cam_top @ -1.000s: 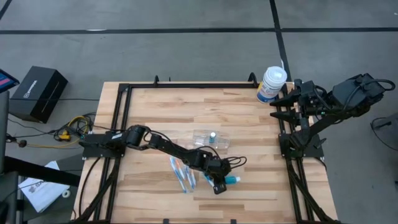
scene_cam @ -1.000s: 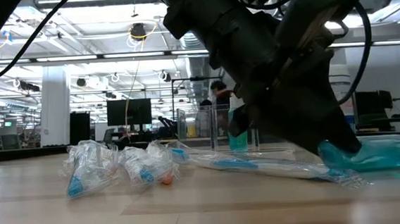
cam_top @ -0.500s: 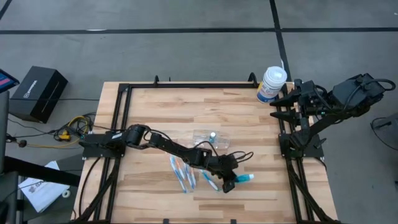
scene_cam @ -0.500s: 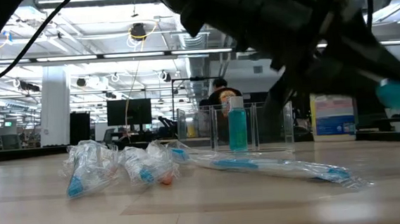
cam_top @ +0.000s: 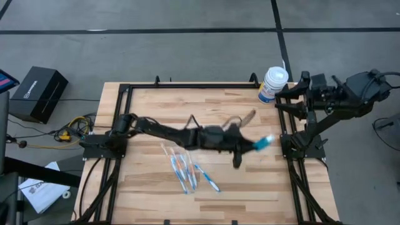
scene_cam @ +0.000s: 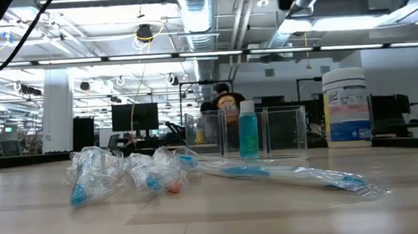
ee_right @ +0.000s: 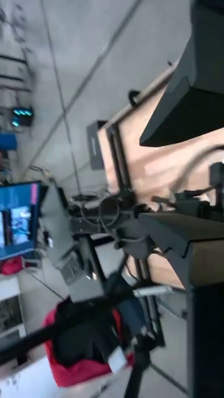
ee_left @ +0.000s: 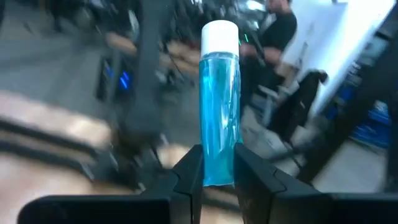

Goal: Pick & Place toothbrushing station
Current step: Put the blue mouthwash into the transparent organizer

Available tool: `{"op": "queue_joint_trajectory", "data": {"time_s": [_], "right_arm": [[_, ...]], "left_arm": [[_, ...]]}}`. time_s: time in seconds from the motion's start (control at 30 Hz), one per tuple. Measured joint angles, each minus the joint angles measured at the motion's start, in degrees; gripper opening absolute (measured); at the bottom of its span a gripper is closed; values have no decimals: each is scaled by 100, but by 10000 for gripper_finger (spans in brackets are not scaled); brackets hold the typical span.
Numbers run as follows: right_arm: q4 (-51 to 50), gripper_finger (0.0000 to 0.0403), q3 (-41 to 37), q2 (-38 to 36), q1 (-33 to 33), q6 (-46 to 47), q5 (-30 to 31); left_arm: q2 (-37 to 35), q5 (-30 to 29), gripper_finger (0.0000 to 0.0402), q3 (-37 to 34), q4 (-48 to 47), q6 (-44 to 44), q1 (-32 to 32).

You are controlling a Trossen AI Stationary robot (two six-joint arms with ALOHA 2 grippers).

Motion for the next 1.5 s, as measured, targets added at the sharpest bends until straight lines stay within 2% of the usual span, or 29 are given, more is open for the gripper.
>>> {"op": "queue_joint_trajectory", "data": {"time_s": [0.2, 0.37, 0.5, 0.77, 0.97, 1.23, 1.5], "right_arm": [[532, 175, 158, 2, -11, -557, 369], [1088, 175, 174, 0, -11, -971, 424], [1067, 175, 174, 4, -11, -1037, 421], [856, 175, 159, 196, -328, -958, 376], [264, 175, 174, 176, -787, -410, -200], [440, 175, 167, 490, -1272, -391, -1115], [751, 175, 172, 601, -1578, -506, -1509]], "left_arm": [[-767, -318, 59, -2, 112, 844, 389], [-1297, -250, 56, 2, 186, 1362, 730], [-1621, -48, 56, 5, 160, 1638, 926], [-1742, 182, 56, -4, -964, 1836, 911], [-1756, 192, 56, -4, -946, 1862, 816], [-1756, 180, 56, -4, -547, 1907, 818], [-1756, 180, 56, -4, -434, 1977, 818]]}}
